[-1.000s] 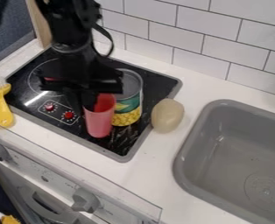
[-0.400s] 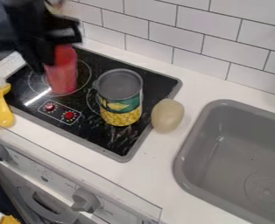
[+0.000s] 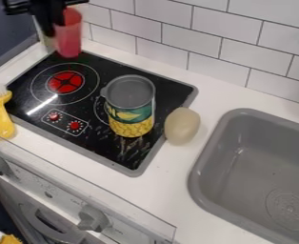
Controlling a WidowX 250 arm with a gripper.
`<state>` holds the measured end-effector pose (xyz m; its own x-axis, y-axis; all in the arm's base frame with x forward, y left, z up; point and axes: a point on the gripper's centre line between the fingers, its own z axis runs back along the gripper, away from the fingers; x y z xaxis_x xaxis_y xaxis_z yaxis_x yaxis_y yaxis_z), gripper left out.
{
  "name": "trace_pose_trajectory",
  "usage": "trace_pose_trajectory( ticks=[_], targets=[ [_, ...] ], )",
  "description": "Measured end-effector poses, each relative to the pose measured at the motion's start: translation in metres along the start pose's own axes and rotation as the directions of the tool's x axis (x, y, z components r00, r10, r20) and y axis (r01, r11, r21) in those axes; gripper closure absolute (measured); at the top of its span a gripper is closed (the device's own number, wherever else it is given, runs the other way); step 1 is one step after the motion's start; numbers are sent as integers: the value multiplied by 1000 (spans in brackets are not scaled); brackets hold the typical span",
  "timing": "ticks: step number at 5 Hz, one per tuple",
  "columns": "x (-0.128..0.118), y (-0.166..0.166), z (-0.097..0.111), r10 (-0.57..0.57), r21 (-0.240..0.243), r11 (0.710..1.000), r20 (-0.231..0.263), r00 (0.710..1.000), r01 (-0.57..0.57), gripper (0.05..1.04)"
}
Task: Move the pink glass to the upper left of the stove
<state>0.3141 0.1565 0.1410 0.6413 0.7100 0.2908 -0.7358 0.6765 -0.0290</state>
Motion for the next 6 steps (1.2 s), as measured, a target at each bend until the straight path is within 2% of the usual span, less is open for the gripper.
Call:
trace_pose_trajectory(
  ticks=[1,2,3,5,6],
  targets=[
    [16,-7,-34,41,27,999,-50,998,-40,1010],
    [28,-5,-52,65,72,996,-66,996,-60,1010],
    [42,6,-65,92,87,992,-64,994,-87,1010],
    [49,18,-77,115,69,992,-109,987,-108,983],
    [46,22,-77,104,73,993,-135,985,-94,805]
  ],
)
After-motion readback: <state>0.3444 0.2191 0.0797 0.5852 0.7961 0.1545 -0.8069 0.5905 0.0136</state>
